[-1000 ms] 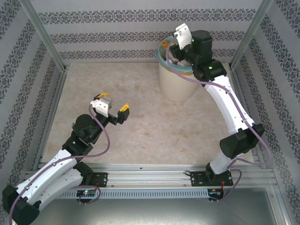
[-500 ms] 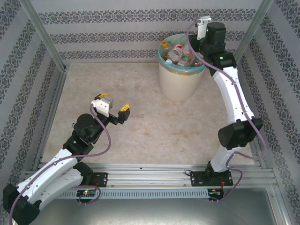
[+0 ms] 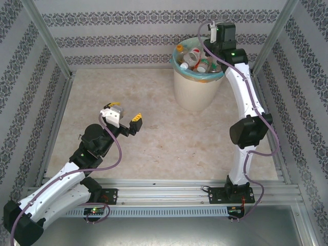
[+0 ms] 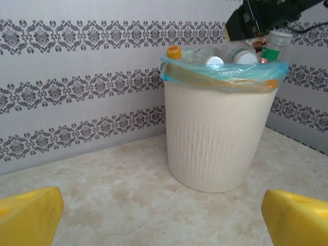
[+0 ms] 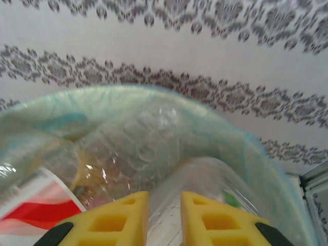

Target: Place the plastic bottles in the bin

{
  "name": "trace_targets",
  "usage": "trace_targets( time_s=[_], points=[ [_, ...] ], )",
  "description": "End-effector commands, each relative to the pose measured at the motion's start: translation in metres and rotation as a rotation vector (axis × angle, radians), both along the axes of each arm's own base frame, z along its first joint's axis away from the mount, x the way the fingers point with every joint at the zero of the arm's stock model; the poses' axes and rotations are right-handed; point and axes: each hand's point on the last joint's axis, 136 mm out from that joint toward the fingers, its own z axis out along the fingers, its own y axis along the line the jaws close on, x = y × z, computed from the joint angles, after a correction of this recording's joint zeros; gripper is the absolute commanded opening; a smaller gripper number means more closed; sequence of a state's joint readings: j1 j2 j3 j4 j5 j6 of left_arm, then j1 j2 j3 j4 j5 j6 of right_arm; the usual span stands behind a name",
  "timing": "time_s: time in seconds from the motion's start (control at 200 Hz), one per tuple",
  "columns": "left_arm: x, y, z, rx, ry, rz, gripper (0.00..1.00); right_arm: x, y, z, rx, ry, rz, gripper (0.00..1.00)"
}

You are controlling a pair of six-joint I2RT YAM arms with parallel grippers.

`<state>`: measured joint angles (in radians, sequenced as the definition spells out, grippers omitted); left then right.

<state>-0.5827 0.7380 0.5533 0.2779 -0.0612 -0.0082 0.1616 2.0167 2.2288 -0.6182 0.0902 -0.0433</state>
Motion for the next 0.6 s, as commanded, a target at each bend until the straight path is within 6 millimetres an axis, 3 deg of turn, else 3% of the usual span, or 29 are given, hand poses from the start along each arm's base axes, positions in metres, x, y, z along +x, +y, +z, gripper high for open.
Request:
trace_targets(
  time_s=[0.0,0.16,0.345,0.6],
  points=[
    [-0.001,0.0,0.008,-0.034,-0.023,0.003,1.0,-0.018,0.002,-0.061,-0.024,0.186,-0.008,0.24],
    [0.0,-0.001,0.006,-0.029,-0.019,0.001,1.0,-0.019,0.006,-0.052,-0.018,0.145,0.0,0.24],
    [0.001,-0.002,0.007,-0.035,-0.023,-0.002,1.0,-0.007,0.009,-0.021,-0.025,0.078,0.013,0.28],
    [0.001,-0.001,0.016,-0.042,-0.039,0.004,1.0,-0.003,0.013,0.069,-0.01,-0.121,0.012,0.38]
  ],
)
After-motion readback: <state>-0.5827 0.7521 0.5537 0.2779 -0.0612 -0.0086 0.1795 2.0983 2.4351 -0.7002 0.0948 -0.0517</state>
